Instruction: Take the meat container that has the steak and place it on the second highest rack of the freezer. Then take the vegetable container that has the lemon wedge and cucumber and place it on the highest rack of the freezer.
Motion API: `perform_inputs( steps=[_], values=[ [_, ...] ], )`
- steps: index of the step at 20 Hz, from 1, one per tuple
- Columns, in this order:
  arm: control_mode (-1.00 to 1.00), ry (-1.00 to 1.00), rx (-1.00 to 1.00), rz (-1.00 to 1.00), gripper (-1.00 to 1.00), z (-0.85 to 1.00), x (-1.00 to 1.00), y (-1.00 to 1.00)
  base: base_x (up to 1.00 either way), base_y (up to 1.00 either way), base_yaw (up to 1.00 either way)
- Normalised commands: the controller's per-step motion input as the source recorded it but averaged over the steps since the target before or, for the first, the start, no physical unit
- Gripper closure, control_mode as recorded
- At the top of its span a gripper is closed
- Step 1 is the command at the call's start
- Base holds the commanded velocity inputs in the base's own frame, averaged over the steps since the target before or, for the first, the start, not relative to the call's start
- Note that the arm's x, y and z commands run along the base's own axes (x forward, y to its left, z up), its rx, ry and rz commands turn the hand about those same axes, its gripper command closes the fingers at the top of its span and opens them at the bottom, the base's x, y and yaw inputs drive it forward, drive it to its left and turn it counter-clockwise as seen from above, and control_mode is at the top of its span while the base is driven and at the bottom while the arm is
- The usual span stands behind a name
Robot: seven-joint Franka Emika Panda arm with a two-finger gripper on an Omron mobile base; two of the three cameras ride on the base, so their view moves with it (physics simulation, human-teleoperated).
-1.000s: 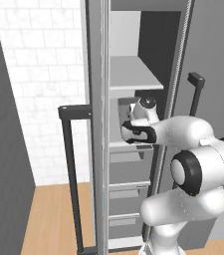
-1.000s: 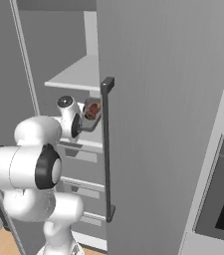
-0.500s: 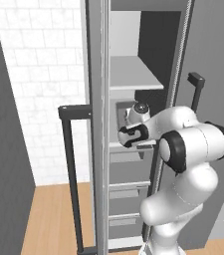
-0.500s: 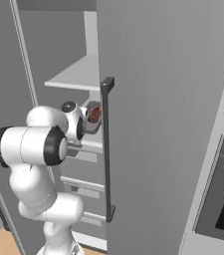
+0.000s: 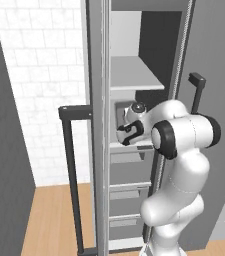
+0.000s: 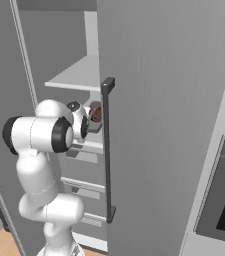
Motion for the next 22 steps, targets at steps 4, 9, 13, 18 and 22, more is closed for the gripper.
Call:
perform_inputs(
  steps=[4, 9, 13, 18, 22],
  values=[
    [-1.0, 0.0, -0.01, 0.0, 1.0, -0.42, 0.18, 0.0, 0.0, 0.0, 0.0],
    [-1.0, 0.0, 0.0, 0.0, 1.0, -0.06, 0.22, 0.0, 0.0, 0.0, 0.0],
    [-1.0, 0.0, 0.0, -0.01, 1.0, -0.01, 0.4, 0.0, 0.0, 0.0, 0.0],
    [-1.0, -0.04, 0.0, 0.0, 1.0, -0.18, 0.27, 0.0, 0.0, 0.0, 0.0],
    [-1.0, -0.06, 0.0, 0.0, 1.0, -0.07, 0.04, 0.0, 0.0, 0.0, 0.0]
  ],
)
